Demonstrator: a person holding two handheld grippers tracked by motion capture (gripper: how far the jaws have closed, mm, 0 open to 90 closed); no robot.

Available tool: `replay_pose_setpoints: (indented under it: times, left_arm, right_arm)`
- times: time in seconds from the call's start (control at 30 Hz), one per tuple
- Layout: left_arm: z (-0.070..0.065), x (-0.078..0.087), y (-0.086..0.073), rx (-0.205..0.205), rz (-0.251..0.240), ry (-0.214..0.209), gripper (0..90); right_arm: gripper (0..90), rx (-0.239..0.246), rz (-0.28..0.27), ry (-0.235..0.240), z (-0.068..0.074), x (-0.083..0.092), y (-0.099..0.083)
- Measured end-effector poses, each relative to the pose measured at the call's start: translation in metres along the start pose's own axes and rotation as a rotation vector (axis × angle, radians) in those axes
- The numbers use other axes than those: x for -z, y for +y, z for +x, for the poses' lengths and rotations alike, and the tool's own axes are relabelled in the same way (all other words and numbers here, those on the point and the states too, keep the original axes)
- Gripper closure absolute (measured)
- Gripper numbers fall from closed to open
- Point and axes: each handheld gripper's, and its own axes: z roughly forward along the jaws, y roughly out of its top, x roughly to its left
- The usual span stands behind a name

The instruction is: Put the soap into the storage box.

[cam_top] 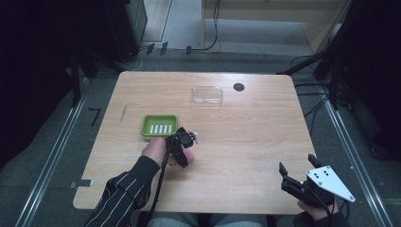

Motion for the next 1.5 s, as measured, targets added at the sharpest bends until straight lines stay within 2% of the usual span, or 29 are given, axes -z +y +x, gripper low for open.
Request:
replay_pose_setpoints:
  times: [0.13,0.47,0.53,0.7,0.83,1.17,1.5]
  left_arm:
    - [-0.001,0.001,0.0,-0.019,0.012,-0.003,38.6]
    - [0.002,0.006,-0.004,-0.028,0.022,0.007,38.6]
    - [0.002,0.008,-0.006,-0.046,0.038,0.008,38.6]
    - [0.002,0.012,-0.009,-0.069,0.03,0.012,38.6]
    - [0.003,0.014,-0.01,-0.086,0.045,0.016,38.6]
    - [0.008,0.019,-0.017,-0.094,0.038,0.018,38.6]
    - [0.016,0.024,-0.021,-0.107,0.053,0.015,38.6]
  right_arm:
    - [13.7,-0.001,-0.001,-0.002,0.0,0.0,0.0]
    - [13.7,-0.002,-0.002,-0.001,0.0,0.0,0.0]
    - [13.7,-0.003,-0.001,-0.002,0.0,0.0,0.0]
    - [13.7,-0.003,-0.001,-0.001,0.0,0.0,0.0]
    - [13.7,-0.003,-0.001,-0.001,0.0,0.0,0.0]
    - [13.8,-0.003,-0.001,-0.001,0.0,0.0,0.0]
    - [13.7,-0.002,-0.001,-0.001,0.0,0.0,0.0]
